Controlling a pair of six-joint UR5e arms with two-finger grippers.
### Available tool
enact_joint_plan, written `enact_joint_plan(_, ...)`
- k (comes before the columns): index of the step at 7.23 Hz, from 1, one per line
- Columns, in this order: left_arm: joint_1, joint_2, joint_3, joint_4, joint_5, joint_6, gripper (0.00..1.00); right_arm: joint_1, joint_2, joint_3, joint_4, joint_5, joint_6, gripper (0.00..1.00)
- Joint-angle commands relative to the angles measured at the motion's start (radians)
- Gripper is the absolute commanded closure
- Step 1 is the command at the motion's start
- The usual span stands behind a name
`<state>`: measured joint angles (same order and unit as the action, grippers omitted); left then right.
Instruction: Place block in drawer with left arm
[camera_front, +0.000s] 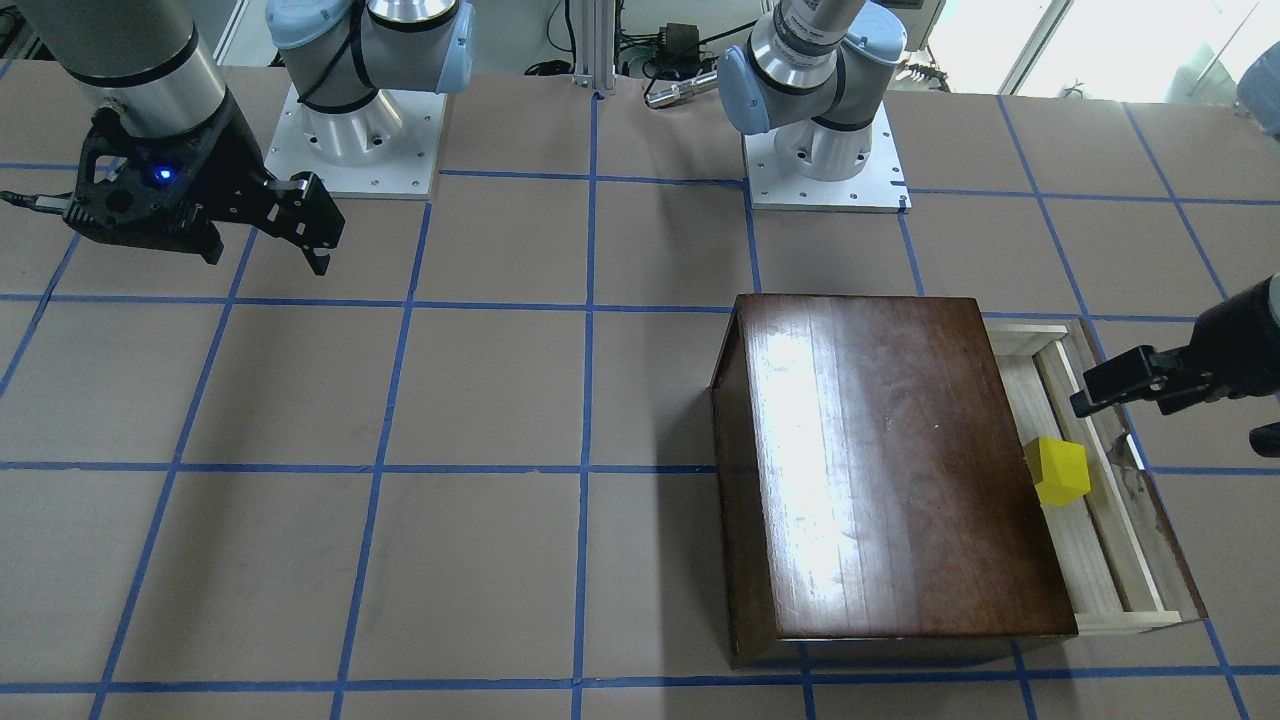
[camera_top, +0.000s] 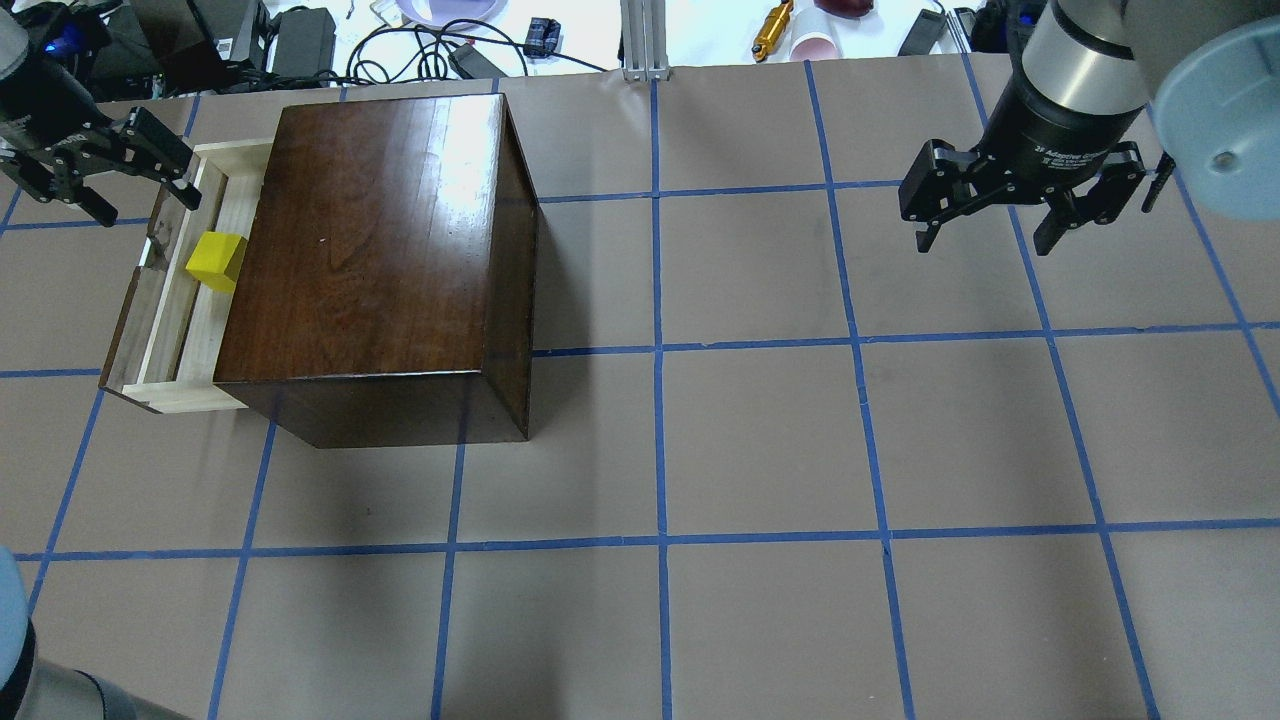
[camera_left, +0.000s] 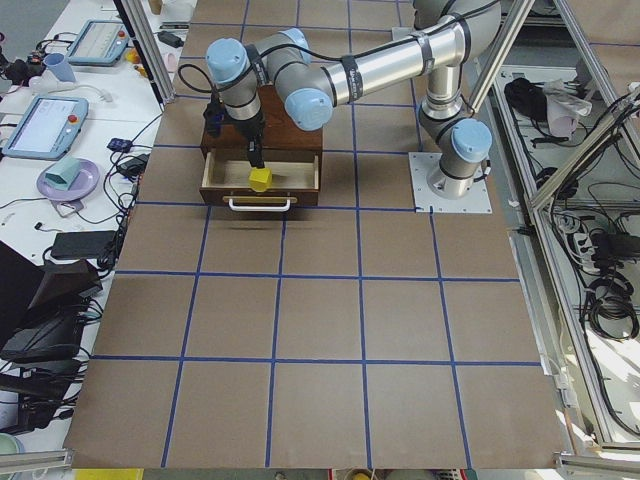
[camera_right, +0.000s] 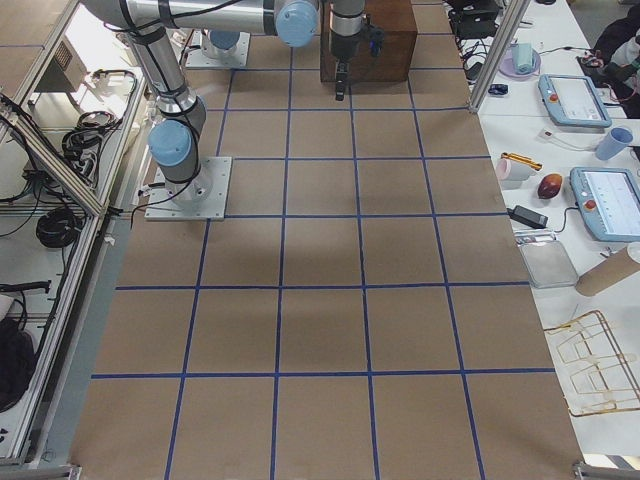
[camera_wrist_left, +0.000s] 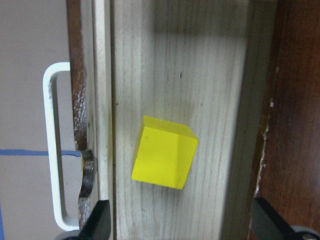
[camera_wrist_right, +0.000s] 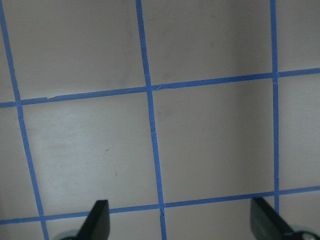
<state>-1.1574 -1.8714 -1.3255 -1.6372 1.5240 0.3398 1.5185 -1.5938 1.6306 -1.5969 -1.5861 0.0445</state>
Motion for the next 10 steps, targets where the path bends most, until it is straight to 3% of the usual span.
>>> enact_joint_plan(1, -0.063, 0.031, 0.020, -0.035, 0.016, -0.034, 0.00, 0.000, 0.000, 0.001, 0.000, 0.000, 0.000, 0.00)
enact_joint_plan(4, -0.210, 0.061, 0.012, -0.029, 0.015, -0.313, 0.00, -0.001, 0.000, 0.000, 0.000, 0.000, 0.000, 0.00)
enact_joint_plan(8, -0.362, 0.110, -0.053, -0.030, 0.018, -0.337, 0.00, 0.000, 0.000, 0.000, 0.000, 0.000, 0.000, 0.00)
enact_joint_plan(10, -0.380, 0.162, -0.112, -0.013, 0.018, -0.331, 0.00, 0.000, 0.000, 0.001, 0.000, 0.000, 0.000, 0.00)
